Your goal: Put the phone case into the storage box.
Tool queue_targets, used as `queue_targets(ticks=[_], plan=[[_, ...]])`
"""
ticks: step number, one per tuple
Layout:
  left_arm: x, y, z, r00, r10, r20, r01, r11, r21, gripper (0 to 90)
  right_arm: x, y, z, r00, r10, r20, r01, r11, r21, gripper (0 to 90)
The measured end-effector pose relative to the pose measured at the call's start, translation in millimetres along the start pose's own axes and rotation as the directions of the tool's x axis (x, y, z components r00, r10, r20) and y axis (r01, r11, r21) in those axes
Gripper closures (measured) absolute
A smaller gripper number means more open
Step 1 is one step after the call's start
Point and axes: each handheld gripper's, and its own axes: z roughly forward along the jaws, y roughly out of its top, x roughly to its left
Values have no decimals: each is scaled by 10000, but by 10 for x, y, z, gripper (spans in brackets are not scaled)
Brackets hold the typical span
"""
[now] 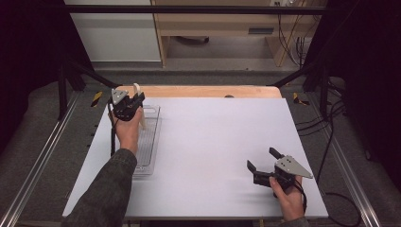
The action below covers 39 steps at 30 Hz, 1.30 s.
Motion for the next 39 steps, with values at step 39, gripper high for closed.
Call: queue_targets(ticks=[39], plan=[[-56,-25,151,9998,-181,-34,182,9997,155,793,-25,-9,-8,9998,165,78,-166,9998,88,32]])
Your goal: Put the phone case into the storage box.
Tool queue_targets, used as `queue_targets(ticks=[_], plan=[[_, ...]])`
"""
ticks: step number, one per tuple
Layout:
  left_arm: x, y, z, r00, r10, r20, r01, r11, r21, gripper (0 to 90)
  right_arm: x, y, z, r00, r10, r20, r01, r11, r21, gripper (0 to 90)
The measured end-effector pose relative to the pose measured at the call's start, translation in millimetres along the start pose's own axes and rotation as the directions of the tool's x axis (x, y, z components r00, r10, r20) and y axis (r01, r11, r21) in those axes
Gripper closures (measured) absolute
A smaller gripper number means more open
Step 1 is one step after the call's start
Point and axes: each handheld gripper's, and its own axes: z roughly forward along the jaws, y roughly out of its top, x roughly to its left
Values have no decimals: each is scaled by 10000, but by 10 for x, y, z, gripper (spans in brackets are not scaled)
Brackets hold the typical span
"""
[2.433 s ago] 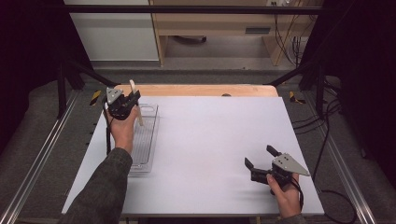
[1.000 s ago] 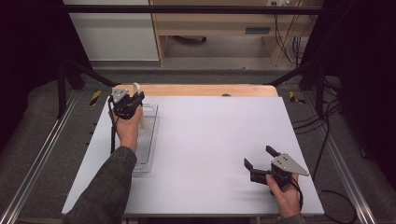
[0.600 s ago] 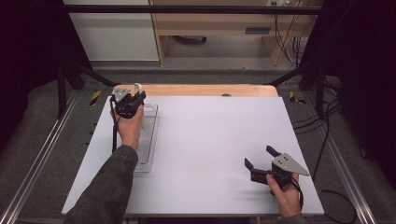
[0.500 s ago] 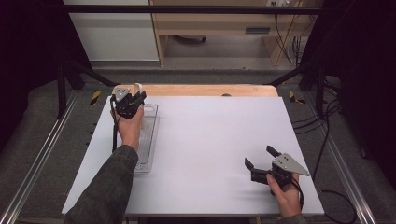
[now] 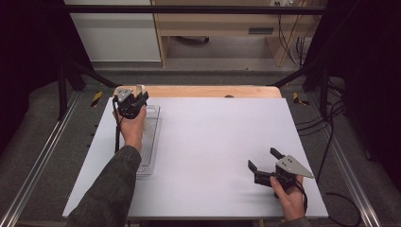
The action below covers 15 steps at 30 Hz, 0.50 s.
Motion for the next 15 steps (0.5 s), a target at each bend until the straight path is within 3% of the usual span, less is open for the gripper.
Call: queue_targets(ticks=[15], plan=[[-10,-14,46,9998,-172,67,172,9998,52,784,-4,-2,1,10000,33,7,-33,10000,16,32]])
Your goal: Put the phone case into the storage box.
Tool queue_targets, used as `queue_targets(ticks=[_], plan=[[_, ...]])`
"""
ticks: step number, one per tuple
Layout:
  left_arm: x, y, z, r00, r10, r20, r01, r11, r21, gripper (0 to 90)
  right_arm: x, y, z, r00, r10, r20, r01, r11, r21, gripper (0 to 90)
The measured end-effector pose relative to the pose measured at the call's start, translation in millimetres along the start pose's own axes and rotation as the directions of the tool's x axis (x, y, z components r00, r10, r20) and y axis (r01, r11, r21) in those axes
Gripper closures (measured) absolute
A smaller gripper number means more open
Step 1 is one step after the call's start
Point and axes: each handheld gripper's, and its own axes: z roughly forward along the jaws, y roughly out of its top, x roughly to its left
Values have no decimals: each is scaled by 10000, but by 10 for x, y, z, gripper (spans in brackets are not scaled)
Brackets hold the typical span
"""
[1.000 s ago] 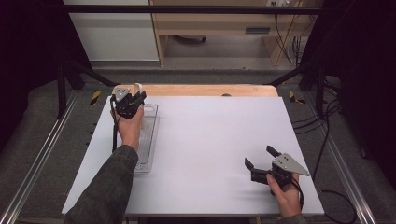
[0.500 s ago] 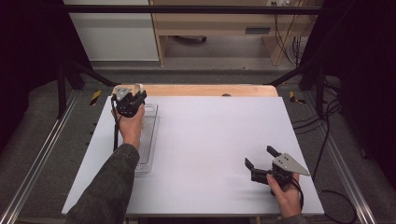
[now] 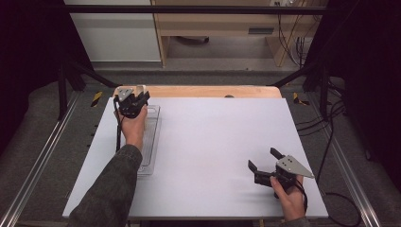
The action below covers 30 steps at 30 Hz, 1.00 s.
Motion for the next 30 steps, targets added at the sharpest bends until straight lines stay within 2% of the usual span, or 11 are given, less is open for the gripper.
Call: queue_targets(ticks=[30], plan=[[-12,-35,54,9999,-136,97,135,9999,81,767,-3,0,-4,10000,66,31,-66,10000,8,32]])
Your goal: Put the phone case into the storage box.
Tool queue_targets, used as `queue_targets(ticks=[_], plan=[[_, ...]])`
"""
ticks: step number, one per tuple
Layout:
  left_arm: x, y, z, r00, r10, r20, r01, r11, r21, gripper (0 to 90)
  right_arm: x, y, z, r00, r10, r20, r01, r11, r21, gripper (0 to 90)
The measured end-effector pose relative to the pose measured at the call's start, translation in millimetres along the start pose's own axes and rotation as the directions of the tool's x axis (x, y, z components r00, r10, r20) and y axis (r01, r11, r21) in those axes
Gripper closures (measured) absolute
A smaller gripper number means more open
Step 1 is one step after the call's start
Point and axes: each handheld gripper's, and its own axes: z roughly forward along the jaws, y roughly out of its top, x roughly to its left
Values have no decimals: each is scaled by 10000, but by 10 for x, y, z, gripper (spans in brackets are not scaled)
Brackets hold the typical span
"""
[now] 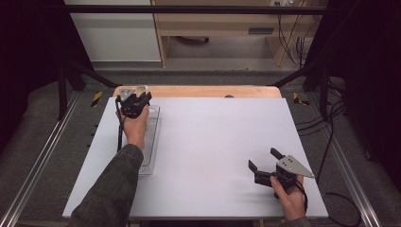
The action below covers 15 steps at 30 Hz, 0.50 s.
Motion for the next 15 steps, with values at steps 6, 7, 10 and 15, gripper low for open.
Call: queue_targets(ticks=[6,7,10,15], plan=[[-3,-5,7,10000,16,10,-16,10000,27,766,-1,-3,2,10000,5,-8,-5,10000,16,32],[-3,-6,8,10000,15,9,-15,10000,29,766,-1,-4,2,10000,5,-11,-5,10000,20,32],[-6,-8,12,10000,23,5,-23,10000,32,765,-2,-5,2,10000,18,1,-18,10000,29,32],[-5,-7,11,10000,18,-3,-18,10000,30,765,-2,-5,2,10000,16,-5,-16,10000,31,32]])
